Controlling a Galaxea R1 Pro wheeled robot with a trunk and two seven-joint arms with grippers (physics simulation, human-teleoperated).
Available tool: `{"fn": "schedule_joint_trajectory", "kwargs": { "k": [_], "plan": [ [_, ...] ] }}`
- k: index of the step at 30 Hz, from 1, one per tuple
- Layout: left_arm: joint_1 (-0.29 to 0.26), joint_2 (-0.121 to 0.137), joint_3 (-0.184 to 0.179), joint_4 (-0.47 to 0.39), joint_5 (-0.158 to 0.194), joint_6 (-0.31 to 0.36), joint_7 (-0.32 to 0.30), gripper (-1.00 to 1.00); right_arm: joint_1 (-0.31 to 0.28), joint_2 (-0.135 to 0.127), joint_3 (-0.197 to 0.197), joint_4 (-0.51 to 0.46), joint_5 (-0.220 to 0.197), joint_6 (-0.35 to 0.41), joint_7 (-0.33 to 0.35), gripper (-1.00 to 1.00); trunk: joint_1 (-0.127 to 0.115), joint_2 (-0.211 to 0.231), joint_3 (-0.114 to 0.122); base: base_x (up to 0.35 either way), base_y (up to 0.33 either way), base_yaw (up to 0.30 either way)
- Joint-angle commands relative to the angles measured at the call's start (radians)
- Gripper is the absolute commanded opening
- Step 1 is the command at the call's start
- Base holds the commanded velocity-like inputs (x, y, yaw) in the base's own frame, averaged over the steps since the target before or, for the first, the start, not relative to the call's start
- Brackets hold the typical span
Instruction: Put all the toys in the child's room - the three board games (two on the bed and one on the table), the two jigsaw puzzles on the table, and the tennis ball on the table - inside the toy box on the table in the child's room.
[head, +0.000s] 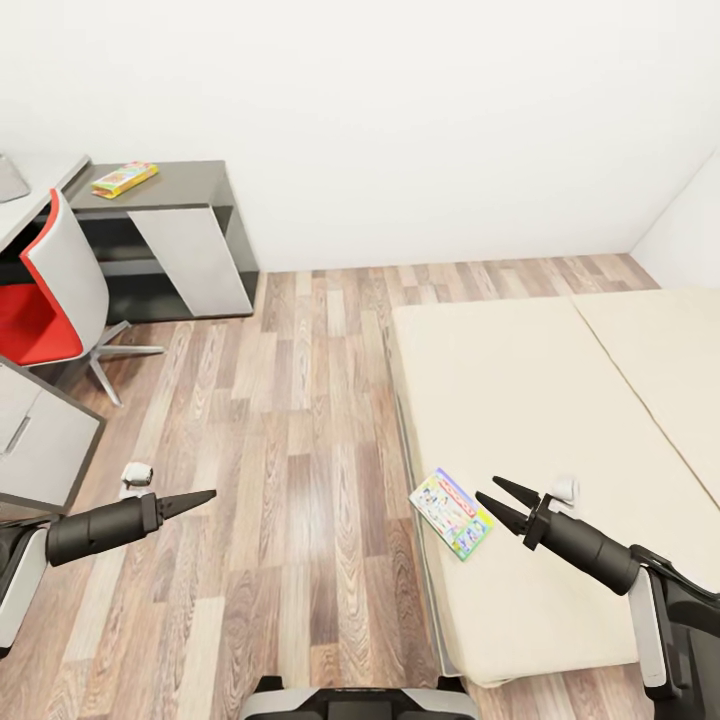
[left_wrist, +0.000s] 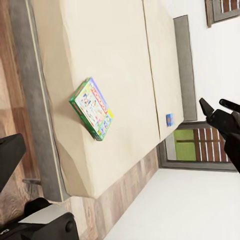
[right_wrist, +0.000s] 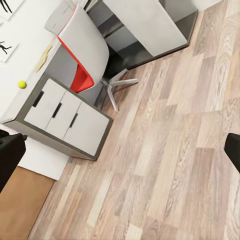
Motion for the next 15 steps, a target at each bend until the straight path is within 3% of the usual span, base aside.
{"fn": "schedule_joint_trajectory", "kwargs": {
  "k": [1,15],
  "plan": [
    [-0.001,0.0,0.0,0.0,0.001,0.006,-0.002,1.0,0.0,0.0,-0.001,0.0,-0.004,0.009,0.002,1.0,0.001,-0.002,0.0,0.0,0.0,0.065],
    [-0.001,0.001,0.001,0.0,0.001,0.006,-0.002,1.0,0.0,0.0,-0.001,0.0,-0.002,0.009,0.002,1.0,0.001,-0.002,0.024,0.0,0.0,0.065]
  ]
}}
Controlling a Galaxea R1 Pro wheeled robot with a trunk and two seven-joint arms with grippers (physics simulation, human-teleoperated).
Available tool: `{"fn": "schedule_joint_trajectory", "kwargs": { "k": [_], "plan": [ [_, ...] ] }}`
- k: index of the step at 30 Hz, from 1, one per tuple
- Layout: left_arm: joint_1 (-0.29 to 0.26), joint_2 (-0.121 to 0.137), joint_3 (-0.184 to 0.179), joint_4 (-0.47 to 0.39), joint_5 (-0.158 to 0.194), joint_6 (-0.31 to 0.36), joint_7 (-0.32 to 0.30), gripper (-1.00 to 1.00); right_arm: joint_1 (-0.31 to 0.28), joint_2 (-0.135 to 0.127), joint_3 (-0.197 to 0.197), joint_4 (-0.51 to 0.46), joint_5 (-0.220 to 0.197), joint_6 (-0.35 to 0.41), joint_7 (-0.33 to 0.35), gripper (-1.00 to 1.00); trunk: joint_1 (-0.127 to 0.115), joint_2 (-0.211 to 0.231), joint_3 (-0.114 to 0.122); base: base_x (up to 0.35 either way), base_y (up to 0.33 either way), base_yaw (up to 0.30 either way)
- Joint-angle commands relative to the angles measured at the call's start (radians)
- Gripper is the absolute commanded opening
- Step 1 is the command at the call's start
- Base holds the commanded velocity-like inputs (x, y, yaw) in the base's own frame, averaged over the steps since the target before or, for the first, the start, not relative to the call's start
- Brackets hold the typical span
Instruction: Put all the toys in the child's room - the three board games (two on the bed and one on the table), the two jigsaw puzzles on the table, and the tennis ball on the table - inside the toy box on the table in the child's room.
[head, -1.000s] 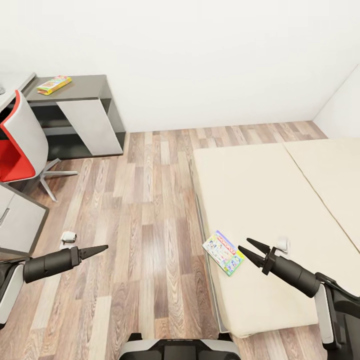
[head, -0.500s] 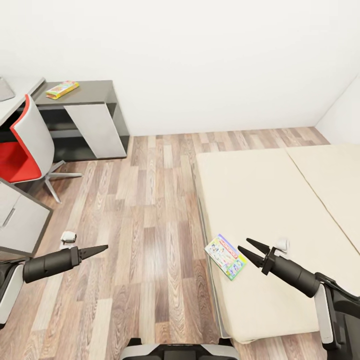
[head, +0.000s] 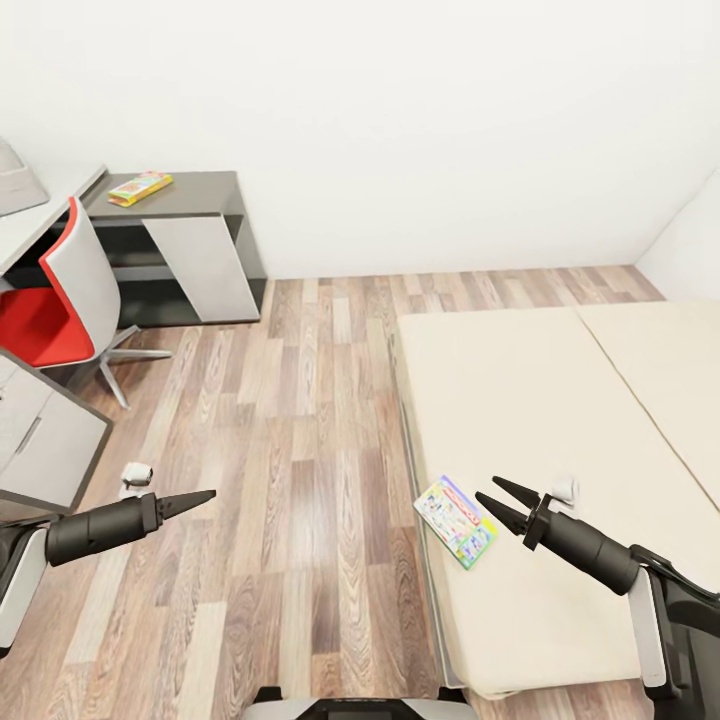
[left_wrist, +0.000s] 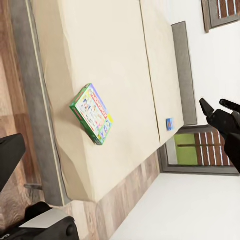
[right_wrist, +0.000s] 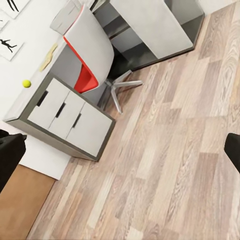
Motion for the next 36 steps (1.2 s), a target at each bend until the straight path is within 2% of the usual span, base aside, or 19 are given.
{"fn": "schedule_joint_trajectory", "kwargs": {
  "k": [1,14,21,27,36],
  "plan": [
    [-0.001,0.0,0.0,0.0,0.001,0.006,-0.002,1.0,-0.001,0.0,-0.001,0.0,-0.004,0.009,0.002,1.0,0.001,-0.002,0.0,0.0,0.0,0.066],
    [-0.001,0.0,0.0,0.0,0.001,0.006,-0.002,1.0,-0.001,0.0,-0.001,0.0,-0.007,0.009,0.004,1.0,0.001,-0.002,0.022,0.0,0.0,0.023],
    [-0.001,-0.001,0.0,0.0,-0.001,0.006,0.0,1.0,-0.001,0.0,-0.001,0.0,-0.005,0.009,0.004,1.0,0.001,-0.002,0.026,0.0,0.0,0.0],
    [0.0,-0.001,0.0,0.0,-0.018,0.006,0.0,1.0,-0.001,0.0,-0.001,0.0,-0.005,0.009,0.004,1.0,0.001,-0.002,0.034,0.0,0.0,0.0],
    [-0.001,-0.003,0.0,0.0,-0.025,0.006,0.0,1.0,0.0,0.0,-0.001,0.0,-0.005,0.008,0.004,1.0,0.001,-0.002,0.049,0.0,0.0,0.0]
  ]
}}
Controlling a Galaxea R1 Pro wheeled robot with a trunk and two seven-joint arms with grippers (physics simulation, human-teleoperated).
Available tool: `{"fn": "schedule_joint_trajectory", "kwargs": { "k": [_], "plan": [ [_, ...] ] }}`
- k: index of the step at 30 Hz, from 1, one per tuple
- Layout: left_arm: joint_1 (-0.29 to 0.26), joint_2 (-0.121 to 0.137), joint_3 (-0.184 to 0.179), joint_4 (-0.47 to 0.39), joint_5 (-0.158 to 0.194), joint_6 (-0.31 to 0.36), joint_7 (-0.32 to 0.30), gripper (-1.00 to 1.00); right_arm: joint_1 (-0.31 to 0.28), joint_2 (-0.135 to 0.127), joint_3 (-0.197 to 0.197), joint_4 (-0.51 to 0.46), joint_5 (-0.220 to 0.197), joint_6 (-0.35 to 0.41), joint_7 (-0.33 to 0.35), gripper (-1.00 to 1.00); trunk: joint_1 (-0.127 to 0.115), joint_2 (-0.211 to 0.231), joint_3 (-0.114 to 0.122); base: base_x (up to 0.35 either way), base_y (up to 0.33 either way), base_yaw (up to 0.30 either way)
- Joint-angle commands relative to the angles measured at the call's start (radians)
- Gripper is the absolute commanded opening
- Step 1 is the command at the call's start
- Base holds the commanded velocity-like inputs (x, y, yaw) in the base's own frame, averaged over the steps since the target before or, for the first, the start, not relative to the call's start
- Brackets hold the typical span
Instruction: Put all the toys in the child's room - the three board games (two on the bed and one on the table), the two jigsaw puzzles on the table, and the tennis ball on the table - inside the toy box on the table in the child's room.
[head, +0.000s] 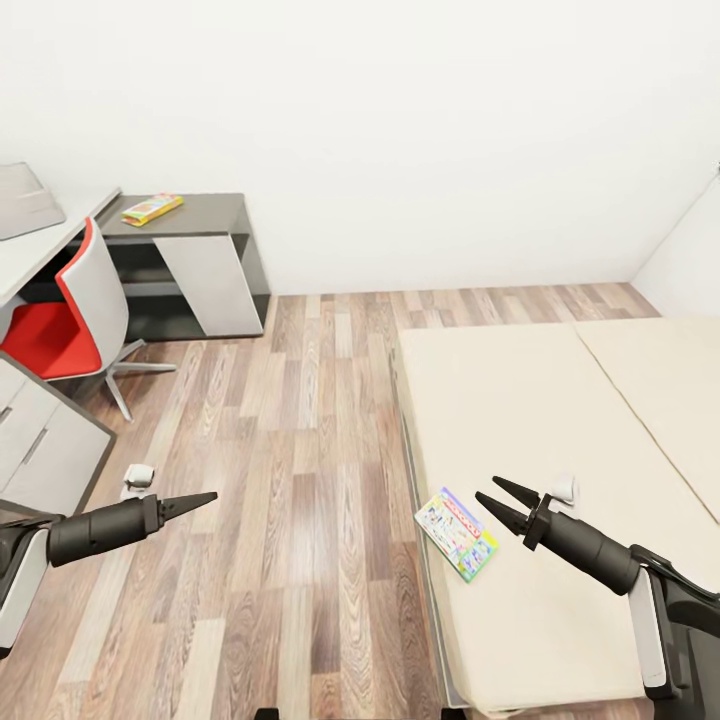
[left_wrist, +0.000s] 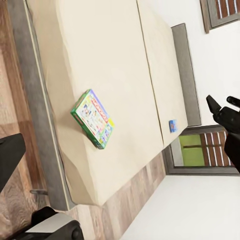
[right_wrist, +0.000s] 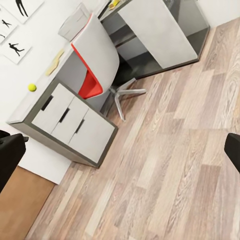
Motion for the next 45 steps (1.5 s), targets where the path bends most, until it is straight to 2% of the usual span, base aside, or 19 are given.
{"fn": "schedule_joint_trajectory", "kwargs": {
  "k": [1,45],
  "plan": [
    [0.0,0.0,0.0,0.0,0.001,0.006,-0.002,1.0,-0.001,0.0,-0.001,0.0,-0.003,0.009,0.002,1.0,0.001,-0.002,0.0,0.0,0.0,0.0],
    [-0.001,0.0,0.0,0.0,0.001,0.006,-0.002,1.0,-0.001,0.001,0.002,-0.002,-0.002,0.009,0.002,1.0,0.001,-0.002,0.072,0.0,0.0,0.0]
  ]
}}
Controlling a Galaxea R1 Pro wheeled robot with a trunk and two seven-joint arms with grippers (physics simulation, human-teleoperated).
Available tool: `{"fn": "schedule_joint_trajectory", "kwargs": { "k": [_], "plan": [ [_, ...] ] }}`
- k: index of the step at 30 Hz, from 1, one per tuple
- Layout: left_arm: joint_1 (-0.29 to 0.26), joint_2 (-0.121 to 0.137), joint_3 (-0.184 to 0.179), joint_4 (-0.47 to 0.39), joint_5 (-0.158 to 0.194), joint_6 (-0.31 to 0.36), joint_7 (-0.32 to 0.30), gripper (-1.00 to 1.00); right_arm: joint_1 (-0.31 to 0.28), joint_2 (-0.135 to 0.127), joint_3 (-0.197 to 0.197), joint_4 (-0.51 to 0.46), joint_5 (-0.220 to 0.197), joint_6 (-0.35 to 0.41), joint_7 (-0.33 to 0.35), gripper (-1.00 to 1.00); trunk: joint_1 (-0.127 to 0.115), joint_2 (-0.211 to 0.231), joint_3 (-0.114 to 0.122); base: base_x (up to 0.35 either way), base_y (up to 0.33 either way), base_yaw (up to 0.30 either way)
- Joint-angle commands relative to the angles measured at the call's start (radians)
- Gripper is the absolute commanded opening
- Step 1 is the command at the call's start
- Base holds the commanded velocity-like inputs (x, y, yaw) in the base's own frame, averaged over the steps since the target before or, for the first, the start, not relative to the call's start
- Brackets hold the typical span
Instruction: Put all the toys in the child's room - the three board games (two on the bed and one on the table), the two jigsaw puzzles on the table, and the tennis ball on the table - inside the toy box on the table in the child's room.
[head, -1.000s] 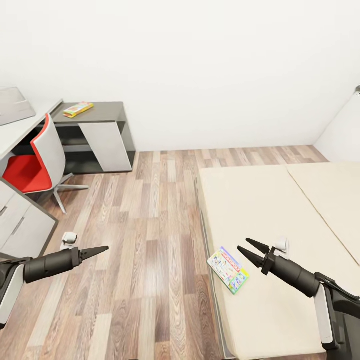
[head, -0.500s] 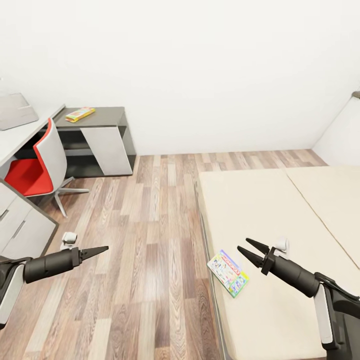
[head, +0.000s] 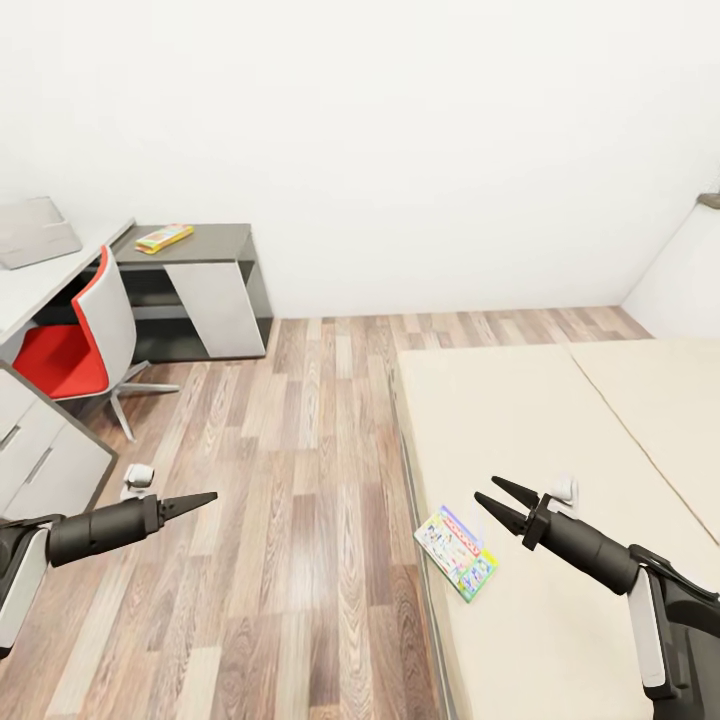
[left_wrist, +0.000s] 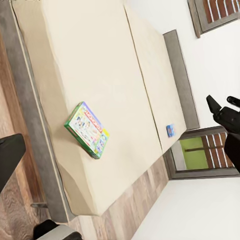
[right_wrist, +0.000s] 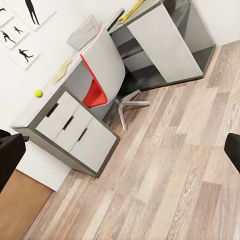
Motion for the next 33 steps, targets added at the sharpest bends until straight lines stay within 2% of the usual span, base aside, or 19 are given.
{"fn": "schedule_joint_trajectory", "kwargs": {
  "k": [1,23,33],
  "plan": [
    [0.0,0.0,0.0,0.0,0.001,0.006,-0.002,1.0,-0.001,0.0,-0.001,0.0,-0.003,0.009,0.002,1.0,0.001,-0.002,0.0,0.0,0.0,0.0],
    [0.0,0.0,-0.001,0.0,-0.001,0.006,0.0,1.0,-0.001,0.0,-0.001,0.0,-0.002,-0.027,0.001,1.0,0.001,-0.002,0.036,0.0,0.0,0.0],
    [-0.001,0.0,0.0,0.0,-0.017,0.006,0.0,1.0,-0.001,0.0,0.0,0.001,-0.002,-0.028,0.001,1.0,0.001,-0.002,0.053,0.0,0.0,0.0]
  ]
}}
